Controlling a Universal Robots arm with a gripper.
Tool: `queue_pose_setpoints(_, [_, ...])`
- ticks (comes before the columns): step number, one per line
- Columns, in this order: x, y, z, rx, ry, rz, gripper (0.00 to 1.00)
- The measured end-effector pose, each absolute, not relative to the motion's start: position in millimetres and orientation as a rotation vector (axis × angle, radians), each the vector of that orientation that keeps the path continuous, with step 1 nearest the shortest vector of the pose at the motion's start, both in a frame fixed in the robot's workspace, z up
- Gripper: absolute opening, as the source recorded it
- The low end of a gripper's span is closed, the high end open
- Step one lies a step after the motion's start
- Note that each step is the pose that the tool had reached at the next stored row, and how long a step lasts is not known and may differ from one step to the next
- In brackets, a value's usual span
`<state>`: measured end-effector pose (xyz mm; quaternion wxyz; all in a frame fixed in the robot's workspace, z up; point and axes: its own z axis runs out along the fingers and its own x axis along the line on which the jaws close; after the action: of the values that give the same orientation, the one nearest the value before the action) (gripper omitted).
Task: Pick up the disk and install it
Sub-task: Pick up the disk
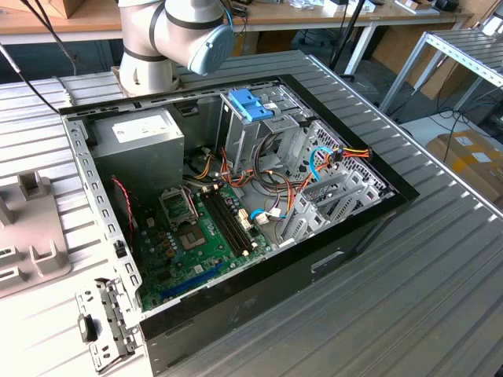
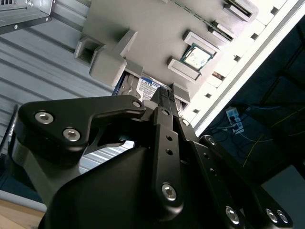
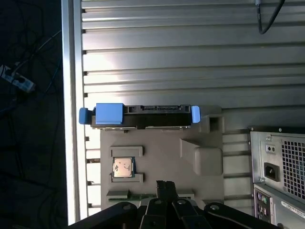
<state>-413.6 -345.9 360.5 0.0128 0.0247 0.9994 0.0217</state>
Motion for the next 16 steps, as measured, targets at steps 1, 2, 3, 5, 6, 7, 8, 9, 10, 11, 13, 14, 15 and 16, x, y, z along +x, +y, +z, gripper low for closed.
queue_pose_setpoints(1, [-413.6, -345.9, 360.5, 0.071, 3.115, 0.068, 0.11])
queue_pose_setpoints(2, [-413.6, -345.9, 360.5, 0.067, 3.115, 0.068, 0.11])
queue_pose_setpoints(3, [-413.6, -346.0, 360.5, 0.061, 3.115, 0.068, 0.11])
queue_pose_setpoints(5, [-413.6, -345.9, 360.5, 0.055, 3.115, 0.068, 0.11])
queue_pose_setpoints(6, [-413.6, -345.9, 360.5, 0.052, 3.115, 0.068, 0.11])
queue_pose_setpoints(7, [-413.6, -345.9, 360.5, 0.049, 3.115, 0.068, 0.11])
queue_pose_setpoints(8, [-413.6, -345.9, 360.5, 0.042, 3.115, 0.068, 0.11])
queue_pose_setpoints(9, [-413.6, -345.9, 360.5, 0.036, 3.116, 0.068, 0.11])
queue_pose_setpoints(10, [-413.6, -345.9, 360.5, 0.033, 3.116, 0.068, 0.11])
queue_pose_setpoints(11, [-413.6, -345.9, 360.5, 0.030, 3.116, 0.068, 0.11])
queue_pose_setpoints(13, [-413.6, -346.0, 360.5, 0.020, 3.116, 0.068, 0.11])
queue_pose_setpoints(14, [-413.6, -346.0, 360.5, 0.017, 3.116, 0.068, 0.11])
queue_pose_setpoints(15, [-413.6, -345.9, 360.5, 0.011, 3.116, 0.068, 0.11])
queue_pose_setpoints(16, [-413.6, -345.9, 360.5, 0.009, 3.116, 0.068, 0.11])
